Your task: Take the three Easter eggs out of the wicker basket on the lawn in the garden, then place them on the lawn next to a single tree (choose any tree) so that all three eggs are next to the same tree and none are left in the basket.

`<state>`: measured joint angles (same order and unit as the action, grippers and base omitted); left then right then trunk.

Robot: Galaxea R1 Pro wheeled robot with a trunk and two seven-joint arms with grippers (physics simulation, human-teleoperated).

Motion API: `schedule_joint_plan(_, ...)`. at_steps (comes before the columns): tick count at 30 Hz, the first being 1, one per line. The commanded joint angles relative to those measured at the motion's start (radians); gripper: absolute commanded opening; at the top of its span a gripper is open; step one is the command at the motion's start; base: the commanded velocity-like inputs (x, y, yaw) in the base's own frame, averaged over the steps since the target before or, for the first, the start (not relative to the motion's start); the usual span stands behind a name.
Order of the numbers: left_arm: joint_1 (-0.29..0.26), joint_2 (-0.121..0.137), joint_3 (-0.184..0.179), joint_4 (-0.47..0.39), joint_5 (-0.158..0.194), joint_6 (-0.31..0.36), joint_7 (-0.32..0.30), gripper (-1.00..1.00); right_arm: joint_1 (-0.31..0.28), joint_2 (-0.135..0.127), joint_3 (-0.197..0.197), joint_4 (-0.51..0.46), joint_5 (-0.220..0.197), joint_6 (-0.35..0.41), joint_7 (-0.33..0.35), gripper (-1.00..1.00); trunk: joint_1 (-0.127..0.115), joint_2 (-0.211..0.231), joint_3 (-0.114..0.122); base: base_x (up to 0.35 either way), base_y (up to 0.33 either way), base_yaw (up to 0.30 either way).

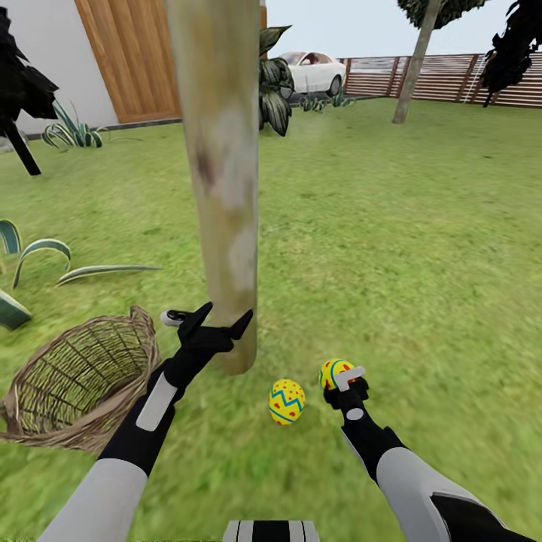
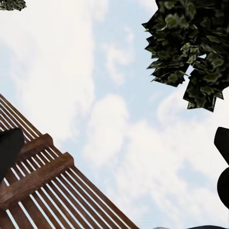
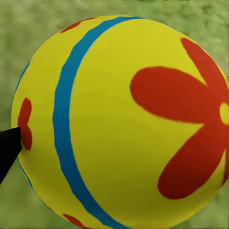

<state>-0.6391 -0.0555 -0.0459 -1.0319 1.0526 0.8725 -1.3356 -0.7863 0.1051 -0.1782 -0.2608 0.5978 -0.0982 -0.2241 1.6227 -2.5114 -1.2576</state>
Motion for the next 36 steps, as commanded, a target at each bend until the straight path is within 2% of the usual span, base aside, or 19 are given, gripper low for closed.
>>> schedule_joint_plan(1,-0.001,0.000,-0.002,0.000,0.006,0.010,0.000,1.00,-0.001,0.001,-0.007,0.002,0.004,-0.006,-0.008,-1.00,0.000,0.000,-0.001,0.000,0.000,0.118)
schedule_joint_plan(7,-0.001,-0.006,-0.002,0.001,0.006,0.010,0.000,1.00,-0.001,0.000,-0.007,0.002,0.004,-0.006,-0.008,-1.00,0.000,0.000,-0.006,0.000,0.000,0.172)
schedule_joint_plan(36,-0.001,-0.006,-0.003,0.000,0.006,0.010,0.001,1.00,0.001,0.001,-0.007,0.002,0.004,-0.006,-0.008,-1.00,0.013,-0.007,-0.119,0.000,0.000,0.002)
